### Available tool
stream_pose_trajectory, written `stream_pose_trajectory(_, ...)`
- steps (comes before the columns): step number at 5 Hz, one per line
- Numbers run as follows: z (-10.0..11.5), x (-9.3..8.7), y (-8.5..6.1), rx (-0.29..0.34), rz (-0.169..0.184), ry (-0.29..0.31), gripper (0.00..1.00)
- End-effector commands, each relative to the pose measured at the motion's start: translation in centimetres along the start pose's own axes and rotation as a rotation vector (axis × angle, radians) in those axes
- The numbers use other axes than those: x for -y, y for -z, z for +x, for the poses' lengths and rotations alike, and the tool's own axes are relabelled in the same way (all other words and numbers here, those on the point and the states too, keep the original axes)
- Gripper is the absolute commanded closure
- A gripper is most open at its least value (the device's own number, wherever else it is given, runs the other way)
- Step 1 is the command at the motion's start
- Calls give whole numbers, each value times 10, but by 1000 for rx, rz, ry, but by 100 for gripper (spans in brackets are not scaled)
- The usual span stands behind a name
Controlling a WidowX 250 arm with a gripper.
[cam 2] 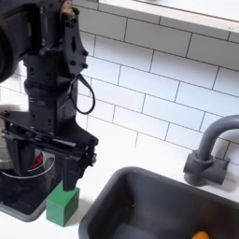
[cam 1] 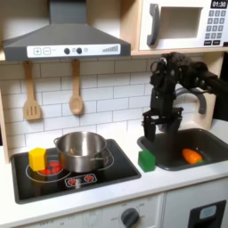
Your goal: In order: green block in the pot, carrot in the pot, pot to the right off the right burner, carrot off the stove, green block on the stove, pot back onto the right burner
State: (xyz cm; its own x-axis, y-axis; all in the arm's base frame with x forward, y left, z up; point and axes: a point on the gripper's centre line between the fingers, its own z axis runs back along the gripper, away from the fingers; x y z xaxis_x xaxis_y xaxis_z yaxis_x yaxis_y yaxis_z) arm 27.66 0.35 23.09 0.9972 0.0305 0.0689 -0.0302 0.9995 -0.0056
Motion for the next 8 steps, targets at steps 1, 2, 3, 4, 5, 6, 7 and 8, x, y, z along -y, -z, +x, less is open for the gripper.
stream_pose_trajectory(1,11,-1,9,-8,-3,6,0)
stream_pose_trajectory(2,16,-5,15,-13,7,-10,0)
stream_pose_trajectory(3,19,-6,25,-30,-3,-11,0)
stream_pose_trajectory(4,18,-4,31,-39,-1,5,0)
stream_pose_trajectory(5,21,-3,30,-23,0,1,0)
stream_pose_trajectory(6,22,-2,36,-33,4,7,0)
stream_pose_trajectory(7,22,-2,43,-47,10,2,0)
stream_pose_trajectory(8,24,-3,51,-55,9,3,0)
